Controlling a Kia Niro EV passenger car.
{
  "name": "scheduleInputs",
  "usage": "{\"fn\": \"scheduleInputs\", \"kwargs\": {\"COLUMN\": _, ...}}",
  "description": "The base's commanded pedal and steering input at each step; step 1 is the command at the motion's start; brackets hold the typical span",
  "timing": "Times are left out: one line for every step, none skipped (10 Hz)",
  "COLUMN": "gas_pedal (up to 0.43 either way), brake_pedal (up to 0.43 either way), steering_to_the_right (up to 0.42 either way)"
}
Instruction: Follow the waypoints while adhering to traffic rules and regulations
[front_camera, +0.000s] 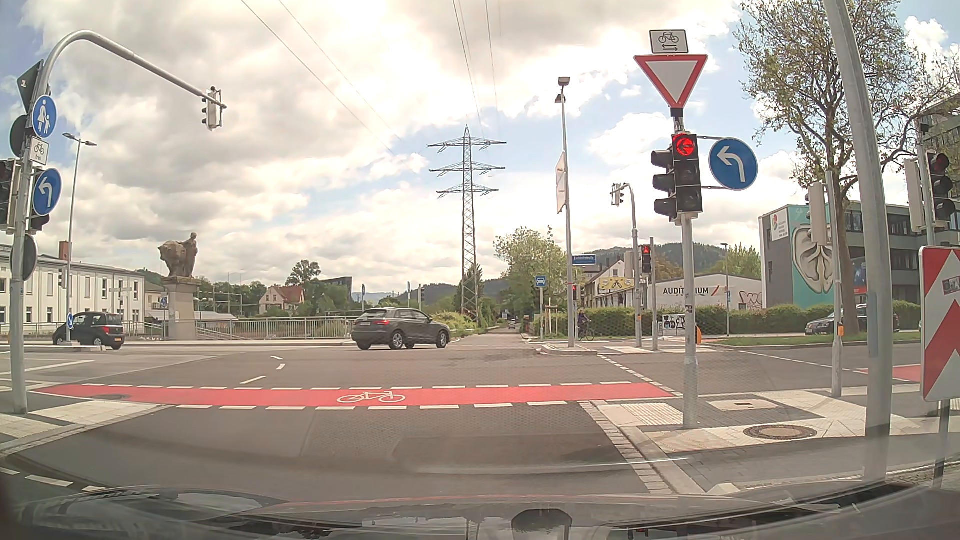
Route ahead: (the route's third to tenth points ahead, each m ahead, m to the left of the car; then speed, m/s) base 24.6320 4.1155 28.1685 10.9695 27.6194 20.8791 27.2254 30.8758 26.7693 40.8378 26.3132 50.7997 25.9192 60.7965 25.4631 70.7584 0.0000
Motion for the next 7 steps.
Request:
{"fn": "scheduleInputs", "kwargs": {"gas_pedal": 0.0, "brake_pedal": 0.268, "steering_to_the_right": -0.004}}
{"fn": "scheduleInputs", "kwargs": {"gas_pedal": 0.0, "brake_pedal": 0.268, "steering_to_the_right": -0.004}}
{"fn": "scheduleInputs", "kwargs": {"gas_pedal": 0.0, "brake_pedal": 0.268, "steering_to_the_right": -0.004}}
{"fn": "scheduleInputs", "kwargs": {"gas_pedal": 0.0, "brake_pedal": 0.268, "steering_to_the_right": -0.004}}
{"fn": "scheduleInputs", "kwargs": {"gas_pedal": 0.0, "brake_pedal": 0.262, "steering_to_the_right": -0.004}}
{"fn": "scheduleInputs", "kwargs": {"gas_pedal": 0.0, "brake_pedal": 0.262, "steering_to_the_right": -0.004}}
{"fn": "scheduleInputs", "kwargs": {"gas_pedal": 0.0, "brake_pedal": 0.268, "steering_to_the_right": -0.004}}
